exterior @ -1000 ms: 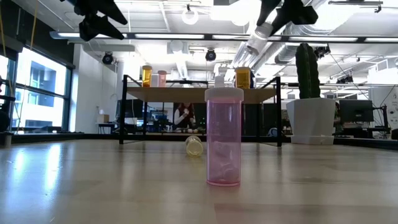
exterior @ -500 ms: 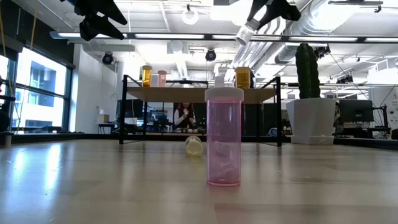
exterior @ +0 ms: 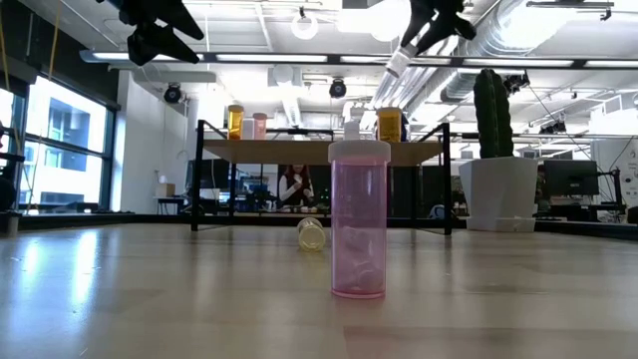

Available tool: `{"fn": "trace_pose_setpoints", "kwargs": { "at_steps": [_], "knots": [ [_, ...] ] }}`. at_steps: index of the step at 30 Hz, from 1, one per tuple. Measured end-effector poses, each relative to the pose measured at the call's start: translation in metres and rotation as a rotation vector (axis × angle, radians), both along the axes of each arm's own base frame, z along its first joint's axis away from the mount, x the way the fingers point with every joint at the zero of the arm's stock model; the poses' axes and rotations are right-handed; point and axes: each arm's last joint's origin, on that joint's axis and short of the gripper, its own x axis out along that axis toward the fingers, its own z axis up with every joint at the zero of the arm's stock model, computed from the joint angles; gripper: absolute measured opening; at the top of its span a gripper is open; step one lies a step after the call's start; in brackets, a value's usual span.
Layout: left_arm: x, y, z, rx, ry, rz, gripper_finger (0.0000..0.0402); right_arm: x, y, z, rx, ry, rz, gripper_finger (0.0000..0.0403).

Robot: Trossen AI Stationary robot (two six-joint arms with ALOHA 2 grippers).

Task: Pick and place medicine bottles onto shelf by color
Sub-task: Put the transparent pill bottle on the shelf

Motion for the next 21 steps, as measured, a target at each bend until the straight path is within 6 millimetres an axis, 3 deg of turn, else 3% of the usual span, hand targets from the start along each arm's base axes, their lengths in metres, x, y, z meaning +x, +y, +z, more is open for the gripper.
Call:
{"fn": "trace_pose_setpoints", "kwargs": {
  "at_steps": [6,12,21],
  "knots": [
    [0.0,0.0,0.0,0.0,0.0,0.0,0.0211,0.005,-0.015,0.003,-0.057,-0.047,0.055,0.0124],
    [0.0,0.0,0.0,0.0,0.001,0.0,0.0211,0.011,-0.032,-0.007,-0.063,-0.003,0.082,0.0124],
    [0.0,0.0,0.0,-0.013,-0.005,0.025,0.0211,0.029,-0.033,-0.021,-0.018,0.015,0.211,0.0124]
  ]
}}
